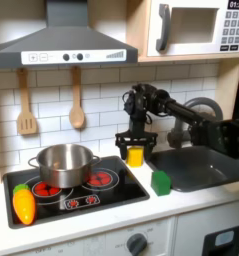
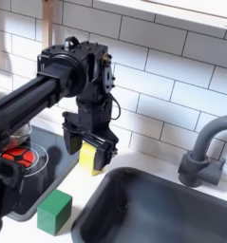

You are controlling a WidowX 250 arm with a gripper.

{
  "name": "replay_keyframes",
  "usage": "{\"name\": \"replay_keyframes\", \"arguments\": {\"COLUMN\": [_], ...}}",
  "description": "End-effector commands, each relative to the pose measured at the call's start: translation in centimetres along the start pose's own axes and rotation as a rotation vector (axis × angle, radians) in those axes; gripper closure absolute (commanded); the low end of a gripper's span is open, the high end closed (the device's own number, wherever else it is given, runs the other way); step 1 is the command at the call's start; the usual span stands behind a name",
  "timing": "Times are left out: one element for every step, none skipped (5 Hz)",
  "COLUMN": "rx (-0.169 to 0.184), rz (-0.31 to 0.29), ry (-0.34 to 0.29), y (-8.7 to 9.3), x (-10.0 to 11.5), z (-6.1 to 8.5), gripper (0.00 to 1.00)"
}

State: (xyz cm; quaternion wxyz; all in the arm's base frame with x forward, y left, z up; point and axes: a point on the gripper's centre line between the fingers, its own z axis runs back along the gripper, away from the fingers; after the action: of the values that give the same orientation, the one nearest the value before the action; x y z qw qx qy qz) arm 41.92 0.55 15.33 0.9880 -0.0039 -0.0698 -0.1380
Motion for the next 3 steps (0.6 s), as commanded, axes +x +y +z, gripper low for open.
{"name": "replay_keyframes", "arguments": {"rx": [-0.002, 0.001, -0.003], "rz": [-0.003, -0.003, -0.006], "ry": [0.006, 0.012, -0.002], "y": [0.07, 0.24, 0.26], "x": [0.26, 0.02, 0.06], "z": [-0.55, -0.8, -0.79], "gripper": [0.2, 1.0, 1.0]}}
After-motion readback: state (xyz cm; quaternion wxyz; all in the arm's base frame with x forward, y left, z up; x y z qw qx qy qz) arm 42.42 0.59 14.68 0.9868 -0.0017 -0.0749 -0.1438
